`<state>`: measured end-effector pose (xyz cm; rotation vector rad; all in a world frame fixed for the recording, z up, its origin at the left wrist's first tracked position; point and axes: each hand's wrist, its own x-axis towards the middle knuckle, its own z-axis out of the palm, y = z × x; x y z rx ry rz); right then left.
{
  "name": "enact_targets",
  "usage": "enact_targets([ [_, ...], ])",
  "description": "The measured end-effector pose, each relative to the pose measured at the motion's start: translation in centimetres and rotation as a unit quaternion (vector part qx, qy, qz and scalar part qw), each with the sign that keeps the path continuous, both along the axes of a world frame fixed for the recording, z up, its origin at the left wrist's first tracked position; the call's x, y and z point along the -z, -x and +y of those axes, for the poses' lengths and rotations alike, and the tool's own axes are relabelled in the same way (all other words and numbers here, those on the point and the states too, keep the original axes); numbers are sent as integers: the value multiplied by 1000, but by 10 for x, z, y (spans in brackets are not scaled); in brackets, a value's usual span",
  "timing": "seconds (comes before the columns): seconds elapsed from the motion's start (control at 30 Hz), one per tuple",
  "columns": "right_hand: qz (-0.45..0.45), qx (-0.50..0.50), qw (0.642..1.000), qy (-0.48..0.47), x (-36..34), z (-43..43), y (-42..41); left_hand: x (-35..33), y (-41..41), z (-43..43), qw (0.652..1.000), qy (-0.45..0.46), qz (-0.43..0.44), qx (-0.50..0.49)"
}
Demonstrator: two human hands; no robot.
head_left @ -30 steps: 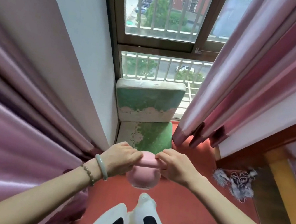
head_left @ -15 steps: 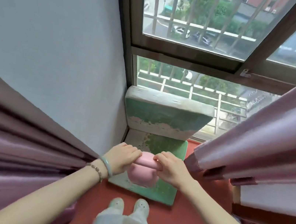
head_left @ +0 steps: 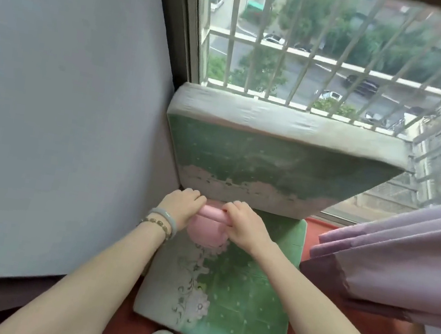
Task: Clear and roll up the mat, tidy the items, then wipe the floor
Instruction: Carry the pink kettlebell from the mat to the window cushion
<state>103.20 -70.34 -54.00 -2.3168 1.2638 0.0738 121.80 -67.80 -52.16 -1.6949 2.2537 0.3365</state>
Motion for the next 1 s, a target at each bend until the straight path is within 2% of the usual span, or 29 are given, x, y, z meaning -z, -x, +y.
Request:
enact_targets([
  [0.13, 8, -6, 1000, -2, 82, -26, -23, 82, -19, -26, 997, -37, -1, -68],
  [0.23, -2, -10, 1000, -5, 126, -40, -37, 128, -29, -42, 997, -45, -23, -63],
  [0.37, -25, -15, 1000, -3, 169, -50, -48, 171, -36, -51, 997, -3, -26, -70],
  [0.5, -21, -25, 999, 7, 194, -52, -54, 200, -40, -46, 996, 19, 7, -87],
  [0.6, -37, -15, 999, 7, 199, -56, -58, 208, -45, -48, 991, 40, 69, -103],
  [0.8, -50, 16, 997, -61, 194, -59, -52, 198, -43, -60, 993, -25, -31, -109],
  [0.9, -58, 51, 990, -115, 158, -47, -42, 166, -44, -61, 990, -63, -44, -119],
  [1.0, -78, 73, 984, -143, 91, -37, -28, 111, -36, -56, 987, -90, -9, -135],
])
